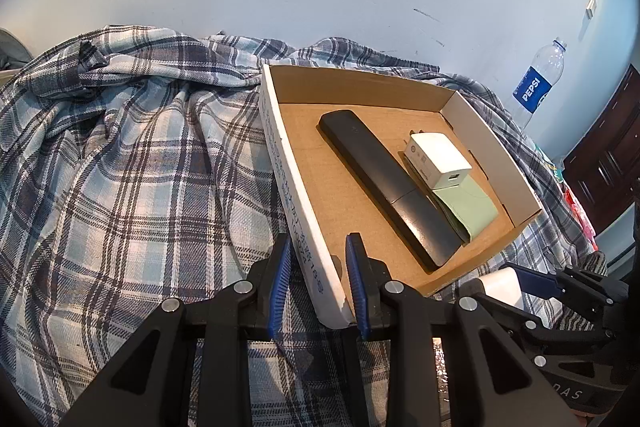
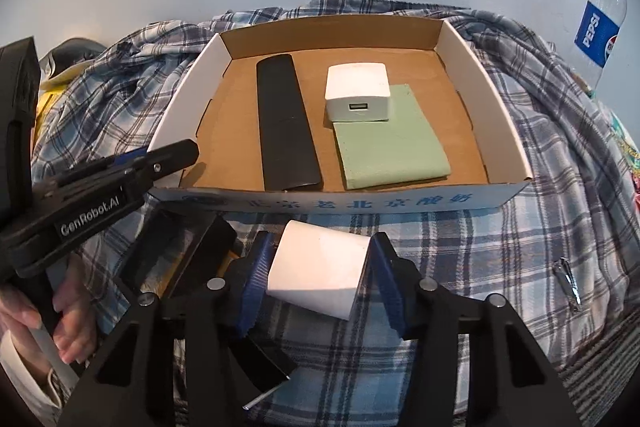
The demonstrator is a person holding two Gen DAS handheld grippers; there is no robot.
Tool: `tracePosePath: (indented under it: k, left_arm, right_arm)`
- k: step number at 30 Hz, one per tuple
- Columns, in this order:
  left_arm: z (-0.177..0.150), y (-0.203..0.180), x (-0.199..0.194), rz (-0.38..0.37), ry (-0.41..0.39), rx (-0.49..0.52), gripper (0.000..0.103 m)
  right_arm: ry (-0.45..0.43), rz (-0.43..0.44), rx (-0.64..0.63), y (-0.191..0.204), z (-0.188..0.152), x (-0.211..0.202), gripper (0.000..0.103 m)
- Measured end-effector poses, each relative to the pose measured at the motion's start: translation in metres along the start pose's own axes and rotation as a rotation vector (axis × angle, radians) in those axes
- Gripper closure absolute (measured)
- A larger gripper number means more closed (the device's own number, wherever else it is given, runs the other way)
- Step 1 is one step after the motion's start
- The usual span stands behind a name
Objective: Organize rigid objects
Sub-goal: 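Grasp the white charger block beside the box with the right gripper, then place the white charger block into the box next to the tile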
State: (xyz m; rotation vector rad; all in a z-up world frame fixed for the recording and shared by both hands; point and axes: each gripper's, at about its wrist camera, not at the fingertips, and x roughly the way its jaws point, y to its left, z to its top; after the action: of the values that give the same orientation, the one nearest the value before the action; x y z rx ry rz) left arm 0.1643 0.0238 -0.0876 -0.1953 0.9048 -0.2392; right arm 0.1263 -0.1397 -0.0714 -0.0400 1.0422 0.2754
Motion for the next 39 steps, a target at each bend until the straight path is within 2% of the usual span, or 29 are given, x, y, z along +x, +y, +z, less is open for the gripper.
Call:
tracePosePath:
  k: [17, 28, 29, 30, 34, 36, 39]
  left_arm:
    - [0.0, 0.0, 0.0, 0.001, 0.0, 0.0, 0.075]
    - [0.0, 0.0, 0.0, 0.0, 0.0, 0.0, 0.075]
    - [0.0, 0.0, 0.0, 0.0, 0.0, 0.0, 0.075]
    - [0.0, 0.0, 0.0, 0.0, 0.0, -0.001, 0.075]
    - [0.0, 0.0, 0.0, 0.0, 0.0, 0.0, 0.075]
    - [0.0, 0.0, 0.0, -0.001, 0.0, -0.001, 0.075]
    - [0.0, 0.0, 0.0, -0.002, 0.001, -0.002, 0.075]
  right_arm:
    - [-0.094, -0.028, -0.001, -0.023, -0.003, -0.054, 0.054]
    - [-0.239, -0.072, -0.013, -0.027, 0.032, -0.09, 0.054]
    - [-0.25, -0.077, -0.018, -0.026, 0.038, -0.092, 0.058]
    - [-0.265, -0.084, -0.024, -0.025, 0.043, -0.093, 0.063]
    - [-0.284, -0.105, -0.039, -0.02, 0.062, -0.089, 0.063]
    - [-0.261, -0.114, -0.051, -0.017, 0.069, -0.077, 0.063]
    - [-0.231, -0.08, -0.03, -0.016, 0.075, -0.061, 0.063]
